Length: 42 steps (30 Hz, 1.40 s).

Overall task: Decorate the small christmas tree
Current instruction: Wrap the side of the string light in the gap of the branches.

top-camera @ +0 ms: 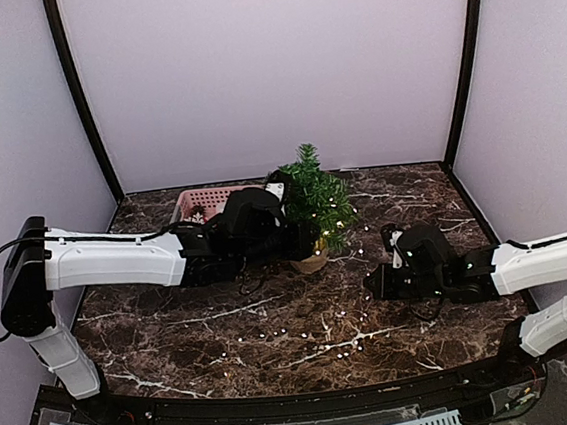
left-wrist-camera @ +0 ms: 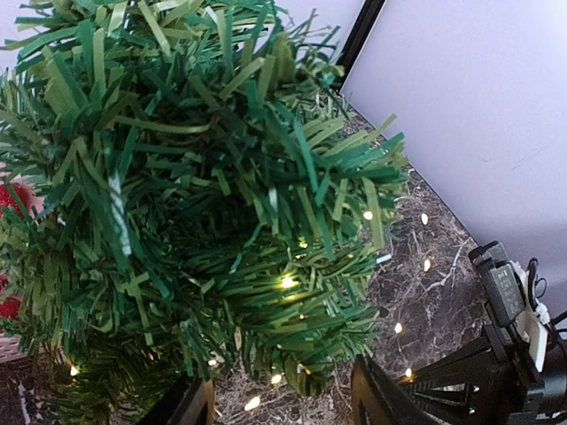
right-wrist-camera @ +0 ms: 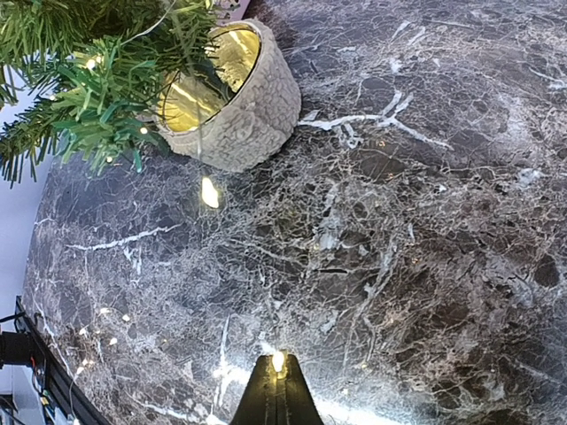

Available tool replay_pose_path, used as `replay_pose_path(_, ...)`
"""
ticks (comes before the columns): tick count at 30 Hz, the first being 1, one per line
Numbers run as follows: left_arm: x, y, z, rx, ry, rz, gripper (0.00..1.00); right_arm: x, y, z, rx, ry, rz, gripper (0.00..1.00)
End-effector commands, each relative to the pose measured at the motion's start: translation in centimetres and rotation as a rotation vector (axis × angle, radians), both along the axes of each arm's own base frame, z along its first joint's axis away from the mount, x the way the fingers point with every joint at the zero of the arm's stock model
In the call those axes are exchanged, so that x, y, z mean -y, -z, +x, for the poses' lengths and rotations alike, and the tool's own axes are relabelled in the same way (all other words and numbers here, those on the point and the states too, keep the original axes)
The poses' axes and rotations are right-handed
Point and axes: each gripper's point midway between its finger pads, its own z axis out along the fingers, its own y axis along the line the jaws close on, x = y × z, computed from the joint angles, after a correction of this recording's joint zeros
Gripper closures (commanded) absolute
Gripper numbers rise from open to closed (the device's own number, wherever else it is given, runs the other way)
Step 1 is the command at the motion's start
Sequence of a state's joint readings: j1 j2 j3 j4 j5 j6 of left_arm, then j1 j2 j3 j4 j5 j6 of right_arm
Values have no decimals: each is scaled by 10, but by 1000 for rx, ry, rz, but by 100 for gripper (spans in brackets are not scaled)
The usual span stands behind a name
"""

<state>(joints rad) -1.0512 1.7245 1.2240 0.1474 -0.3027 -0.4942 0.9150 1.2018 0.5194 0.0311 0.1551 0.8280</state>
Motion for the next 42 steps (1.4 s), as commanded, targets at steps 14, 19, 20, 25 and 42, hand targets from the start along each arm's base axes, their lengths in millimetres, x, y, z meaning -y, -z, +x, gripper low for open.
replay_pose_path(14,-17,-25,14,77,3,-12,86,15,4,-17,-24,-6,30,100)
replay_pose_path(19,-19,-27,14,96,38,-13,96,13,4,-27,-36,-54,51,100)
replay_pose_path(20,-20,-27,13,96,42,-10,98,12,2,-29,-29,-67,54,100)
replay_pose_path(25,-35,-20,12,86,39,5,100,8,-12,-42,7,-133,63,100)
replay_pose_path(42,-49,-17,19,29,46,-61,100,-48,-76,-71,147,-372,175,100)
